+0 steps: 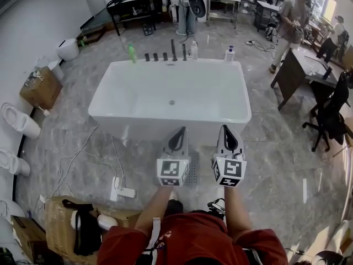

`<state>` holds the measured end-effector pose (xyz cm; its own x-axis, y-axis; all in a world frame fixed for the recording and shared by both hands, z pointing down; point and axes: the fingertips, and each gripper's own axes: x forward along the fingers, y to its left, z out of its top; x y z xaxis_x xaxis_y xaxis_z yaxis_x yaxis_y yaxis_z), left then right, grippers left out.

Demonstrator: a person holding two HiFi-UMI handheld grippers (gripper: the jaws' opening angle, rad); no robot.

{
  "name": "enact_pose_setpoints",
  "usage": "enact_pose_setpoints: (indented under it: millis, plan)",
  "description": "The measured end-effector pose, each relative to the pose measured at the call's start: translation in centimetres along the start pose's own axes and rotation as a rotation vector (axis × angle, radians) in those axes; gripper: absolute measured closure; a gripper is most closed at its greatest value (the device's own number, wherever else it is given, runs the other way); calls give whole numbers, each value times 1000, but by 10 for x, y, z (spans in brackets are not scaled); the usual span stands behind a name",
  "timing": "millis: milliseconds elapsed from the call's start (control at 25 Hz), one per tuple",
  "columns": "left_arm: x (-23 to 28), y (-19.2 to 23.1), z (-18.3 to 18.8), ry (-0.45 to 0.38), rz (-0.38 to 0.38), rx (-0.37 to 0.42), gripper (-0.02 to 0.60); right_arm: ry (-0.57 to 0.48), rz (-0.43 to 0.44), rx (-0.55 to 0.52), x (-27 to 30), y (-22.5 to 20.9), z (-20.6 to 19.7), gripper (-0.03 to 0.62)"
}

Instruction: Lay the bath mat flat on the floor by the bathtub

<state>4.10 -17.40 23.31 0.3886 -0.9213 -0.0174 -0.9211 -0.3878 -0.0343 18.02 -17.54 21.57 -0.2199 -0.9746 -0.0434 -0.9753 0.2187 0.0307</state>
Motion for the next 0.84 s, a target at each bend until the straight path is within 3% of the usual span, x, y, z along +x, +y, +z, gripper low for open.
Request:
enact_pose_setpoints:
  millis: [440, 840]
  plan:
    - [0, -8, 12, -51, -8, -34, 568, -12, -17, 6, -4, -12, 4, 583]
    - [-7, -14, 13, -47, -14, -24, 568, -20, -17, -1, -10, -11, 8, 583]
